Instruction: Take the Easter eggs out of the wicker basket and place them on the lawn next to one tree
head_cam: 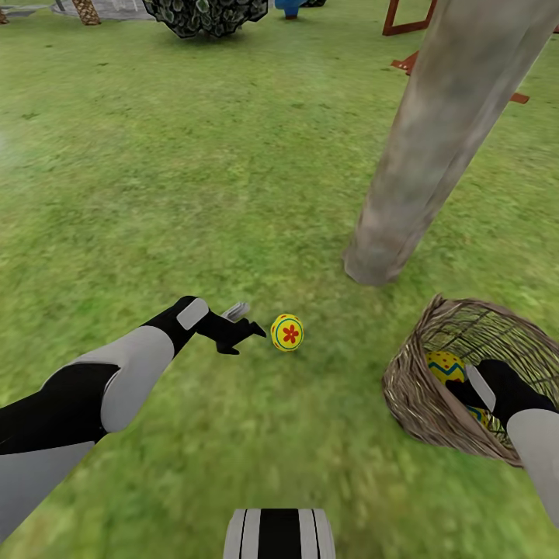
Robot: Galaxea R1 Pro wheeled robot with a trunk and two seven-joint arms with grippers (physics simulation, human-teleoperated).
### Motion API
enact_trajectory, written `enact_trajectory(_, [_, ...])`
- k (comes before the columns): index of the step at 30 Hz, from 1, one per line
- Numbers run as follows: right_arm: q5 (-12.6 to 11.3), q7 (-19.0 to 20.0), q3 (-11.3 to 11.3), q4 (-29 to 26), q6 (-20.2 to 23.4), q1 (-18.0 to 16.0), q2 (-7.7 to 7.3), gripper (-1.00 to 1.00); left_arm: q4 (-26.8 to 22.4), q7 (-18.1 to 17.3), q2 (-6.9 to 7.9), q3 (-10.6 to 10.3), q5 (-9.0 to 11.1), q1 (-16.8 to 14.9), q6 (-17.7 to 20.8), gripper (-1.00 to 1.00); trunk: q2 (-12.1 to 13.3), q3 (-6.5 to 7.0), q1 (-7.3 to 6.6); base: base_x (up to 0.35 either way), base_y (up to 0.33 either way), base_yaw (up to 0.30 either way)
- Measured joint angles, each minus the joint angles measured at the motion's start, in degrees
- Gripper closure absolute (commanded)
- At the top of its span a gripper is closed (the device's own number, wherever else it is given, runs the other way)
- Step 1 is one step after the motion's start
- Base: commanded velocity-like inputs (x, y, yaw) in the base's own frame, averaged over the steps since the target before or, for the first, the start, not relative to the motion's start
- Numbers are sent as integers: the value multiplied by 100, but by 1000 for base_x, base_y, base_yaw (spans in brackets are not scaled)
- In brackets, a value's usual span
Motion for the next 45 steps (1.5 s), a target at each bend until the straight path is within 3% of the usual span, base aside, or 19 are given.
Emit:
enact_trajectory(34, [-24, 2, 7, -79, -32, 2, 8, 100, 7, 10, -18, 11, 4, 0, -7, -100, 45, 753, -88, 0, 0, 0])
enact_trajectory(43, [-15, 2, -3, -446, -82, 1, 20, 100, 8, 17, -9, 11, -4, 0, -7, -100, 57, 953, -111, 0, 0, 0])
enact_trajectory(45, [-19, 5, -6, -454, -274, 1, 23, 100, 9, 17, -9, 11, -5, 0, -7, -100, 60, 997, -116, 0, 0, 0])
